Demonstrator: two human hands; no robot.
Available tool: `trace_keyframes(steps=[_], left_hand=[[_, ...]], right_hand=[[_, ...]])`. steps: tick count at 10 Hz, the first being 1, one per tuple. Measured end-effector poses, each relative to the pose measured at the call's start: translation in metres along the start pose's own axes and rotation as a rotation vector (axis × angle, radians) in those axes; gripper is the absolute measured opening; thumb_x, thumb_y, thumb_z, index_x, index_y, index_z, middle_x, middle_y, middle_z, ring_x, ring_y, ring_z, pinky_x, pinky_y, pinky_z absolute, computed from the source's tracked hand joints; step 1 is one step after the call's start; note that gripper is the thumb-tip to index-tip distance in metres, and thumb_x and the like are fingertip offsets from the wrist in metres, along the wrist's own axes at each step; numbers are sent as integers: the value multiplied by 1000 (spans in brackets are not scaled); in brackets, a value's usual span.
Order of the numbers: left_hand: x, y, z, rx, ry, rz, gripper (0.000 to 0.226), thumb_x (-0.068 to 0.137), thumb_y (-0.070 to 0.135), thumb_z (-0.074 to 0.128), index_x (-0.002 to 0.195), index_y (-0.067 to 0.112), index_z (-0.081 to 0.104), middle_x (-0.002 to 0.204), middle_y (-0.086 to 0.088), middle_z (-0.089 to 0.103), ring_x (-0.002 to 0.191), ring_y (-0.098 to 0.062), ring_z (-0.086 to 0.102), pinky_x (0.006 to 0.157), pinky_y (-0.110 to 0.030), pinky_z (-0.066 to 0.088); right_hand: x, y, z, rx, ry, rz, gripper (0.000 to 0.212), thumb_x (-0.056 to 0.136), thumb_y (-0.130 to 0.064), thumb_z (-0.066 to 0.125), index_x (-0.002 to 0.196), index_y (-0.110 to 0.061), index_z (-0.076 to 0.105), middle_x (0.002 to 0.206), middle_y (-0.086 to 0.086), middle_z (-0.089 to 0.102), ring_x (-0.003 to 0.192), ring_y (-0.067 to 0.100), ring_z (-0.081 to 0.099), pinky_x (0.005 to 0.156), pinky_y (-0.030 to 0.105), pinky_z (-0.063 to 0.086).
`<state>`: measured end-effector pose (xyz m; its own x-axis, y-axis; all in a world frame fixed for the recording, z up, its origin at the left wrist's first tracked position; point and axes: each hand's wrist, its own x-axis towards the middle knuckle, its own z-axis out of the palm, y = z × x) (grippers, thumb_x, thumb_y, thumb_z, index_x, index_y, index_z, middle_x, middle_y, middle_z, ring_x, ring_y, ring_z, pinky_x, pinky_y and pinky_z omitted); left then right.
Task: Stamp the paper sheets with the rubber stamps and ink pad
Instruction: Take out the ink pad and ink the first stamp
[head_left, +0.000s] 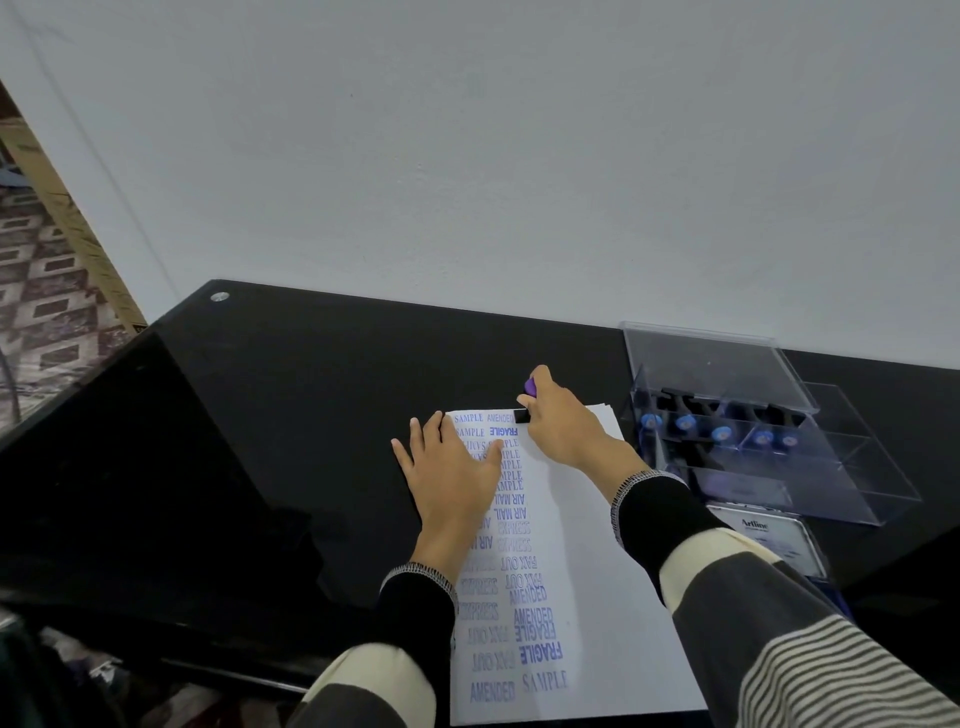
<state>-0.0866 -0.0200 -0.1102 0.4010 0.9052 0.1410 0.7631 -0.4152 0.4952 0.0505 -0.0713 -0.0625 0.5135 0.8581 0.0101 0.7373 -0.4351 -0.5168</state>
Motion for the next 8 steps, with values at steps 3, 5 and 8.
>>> trace_keyframes(steps=[3,5,8], left_hand=[[1,0,1,-1,-13,0,81,89,62,47,149,10,29,156,-2,26,148,-23,10,118,-46,-4],[-1,0,-2,-18,-22,2,81,90,61,48,149,9,29,156,-3,26,148,-23,9,118,-46,-4],[0,-1,-5,-75,-31,3,81,87,61,52,147,10,34,155,-1,29,148,-22,11,118,-45,-3]], right_hand=[[-2,2,4,-2,26,26,28,92,-8,54,110,-17,34,103,9,60,93,23,59,69,36,51],[-3,3,0,93,-3,75,21,96,-13,48,108,-19,31,105,7,58,94,21,59,70,33,50],[-31,10,-13,904,355,397,14,102,-28,34,97,-18,43,91,7,60,67,13,49,59,24,39]])
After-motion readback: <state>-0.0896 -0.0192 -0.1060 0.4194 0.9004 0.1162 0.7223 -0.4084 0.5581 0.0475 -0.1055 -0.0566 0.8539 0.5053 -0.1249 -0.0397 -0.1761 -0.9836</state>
